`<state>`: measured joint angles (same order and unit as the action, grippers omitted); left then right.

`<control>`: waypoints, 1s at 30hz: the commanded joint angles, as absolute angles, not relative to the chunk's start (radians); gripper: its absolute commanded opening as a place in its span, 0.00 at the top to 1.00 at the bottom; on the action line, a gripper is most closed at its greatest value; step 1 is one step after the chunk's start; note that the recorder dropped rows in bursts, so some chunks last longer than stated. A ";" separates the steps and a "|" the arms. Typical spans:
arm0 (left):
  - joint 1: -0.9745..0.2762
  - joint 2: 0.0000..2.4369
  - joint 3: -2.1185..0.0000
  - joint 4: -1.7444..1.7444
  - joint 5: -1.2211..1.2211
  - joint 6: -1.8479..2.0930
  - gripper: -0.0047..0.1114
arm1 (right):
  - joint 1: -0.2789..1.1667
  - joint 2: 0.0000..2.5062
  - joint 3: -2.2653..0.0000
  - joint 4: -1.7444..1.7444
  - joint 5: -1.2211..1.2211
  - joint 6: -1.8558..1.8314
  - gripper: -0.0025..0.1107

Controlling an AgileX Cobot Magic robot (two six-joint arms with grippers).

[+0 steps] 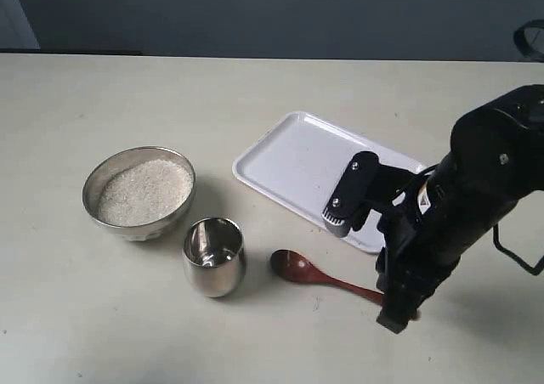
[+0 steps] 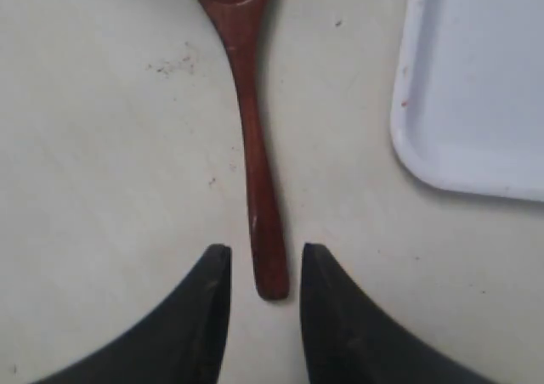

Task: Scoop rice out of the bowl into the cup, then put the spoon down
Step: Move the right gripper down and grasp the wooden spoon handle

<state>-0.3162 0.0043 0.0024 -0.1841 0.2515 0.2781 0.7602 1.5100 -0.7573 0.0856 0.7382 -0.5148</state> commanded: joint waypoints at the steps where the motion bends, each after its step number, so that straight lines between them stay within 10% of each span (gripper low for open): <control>1: -0.321 0.000 0.000 -0.183 0.239 0.272 0.96 | 0.764 1.511 -0.693 0.123 0.707 -0.559 0.64; 16: -0.321 0.000 0.000 -0.183 0.239 0.272 0.96 | 0.764 1.662 -0.681 0.119 0.568 -0.559 0.54; 23: -0.321 0.000 0.000 -0.183 0.239 0.272 0.96 | 0.764 1.730 -0.681 0.142 0.583 -0.559 0.86; 30: -0.321 0.000 0.000 -0.183 0.239 0.272 0.96 | 0.764 1.773 -0.681 0.142 0.593 -0.559 0.88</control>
